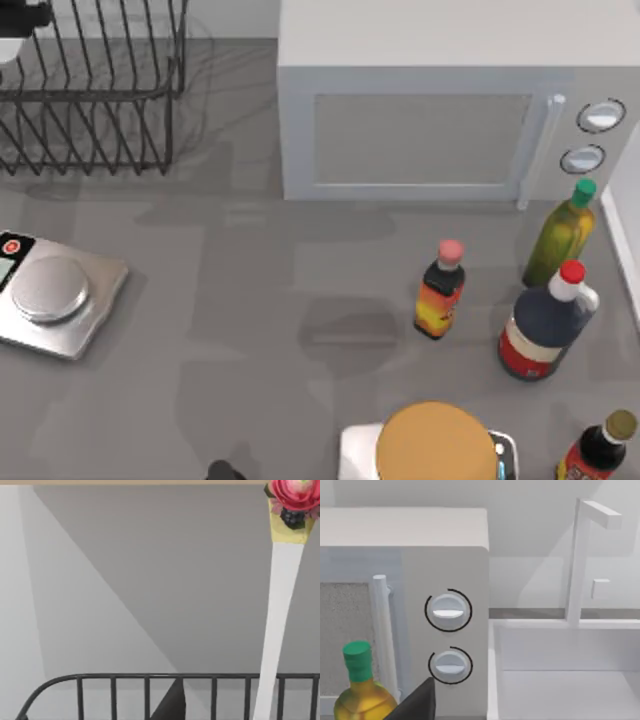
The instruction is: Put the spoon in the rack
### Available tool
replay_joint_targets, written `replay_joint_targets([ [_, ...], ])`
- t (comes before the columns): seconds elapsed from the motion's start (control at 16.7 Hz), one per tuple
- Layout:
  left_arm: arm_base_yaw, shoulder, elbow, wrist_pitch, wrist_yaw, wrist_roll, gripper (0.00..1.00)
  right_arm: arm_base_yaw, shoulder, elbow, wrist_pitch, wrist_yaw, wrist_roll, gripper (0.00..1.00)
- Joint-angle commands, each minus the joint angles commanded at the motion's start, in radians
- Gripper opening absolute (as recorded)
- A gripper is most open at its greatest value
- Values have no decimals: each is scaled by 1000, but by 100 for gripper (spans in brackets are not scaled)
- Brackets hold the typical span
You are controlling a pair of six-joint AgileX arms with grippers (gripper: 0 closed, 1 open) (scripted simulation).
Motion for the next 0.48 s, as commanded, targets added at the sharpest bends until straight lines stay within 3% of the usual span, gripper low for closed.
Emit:
replay_joint_targets([
  [0.12, 0, 0, 0, 0, 0, 0, 98, 0, 0, 0, 0, 0, 0, 100],
  [0.48, 0, 0, 0, 0, 0, 0, 100, 0, 0, 0, 0, 0, 0, 100],
])
